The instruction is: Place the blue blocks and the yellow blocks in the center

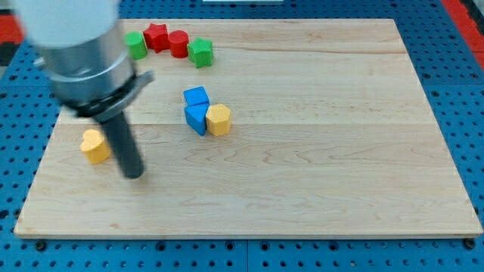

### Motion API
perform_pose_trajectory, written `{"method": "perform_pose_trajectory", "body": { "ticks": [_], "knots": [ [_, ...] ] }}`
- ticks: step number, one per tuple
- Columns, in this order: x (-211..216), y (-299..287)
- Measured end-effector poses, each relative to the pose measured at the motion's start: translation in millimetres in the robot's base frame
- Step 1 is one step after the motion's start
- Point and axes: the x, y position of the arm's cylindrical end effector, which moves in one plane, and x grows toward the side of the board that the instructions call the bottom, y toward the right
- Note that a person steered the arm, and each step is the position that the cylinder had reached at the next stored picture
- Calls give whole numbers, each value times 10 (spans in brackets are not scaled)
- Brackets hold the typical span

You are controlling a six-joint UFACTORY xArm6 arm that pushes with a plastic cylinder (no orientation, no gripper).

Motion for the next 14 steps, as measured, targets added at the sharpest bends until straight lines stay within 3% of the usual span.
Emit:
{"method": "perform_pose_trajectory", "body": {
  "ticks": [2,3,5,10,11,12,13,14],
  "knots": [
    [-657,-1125],
    [-735,-723],
    [-390,-680],
    [-545,913],
    [-598,1014],
    [-257,937],
    [-264,399],
    [-554,342]
  ]
}}
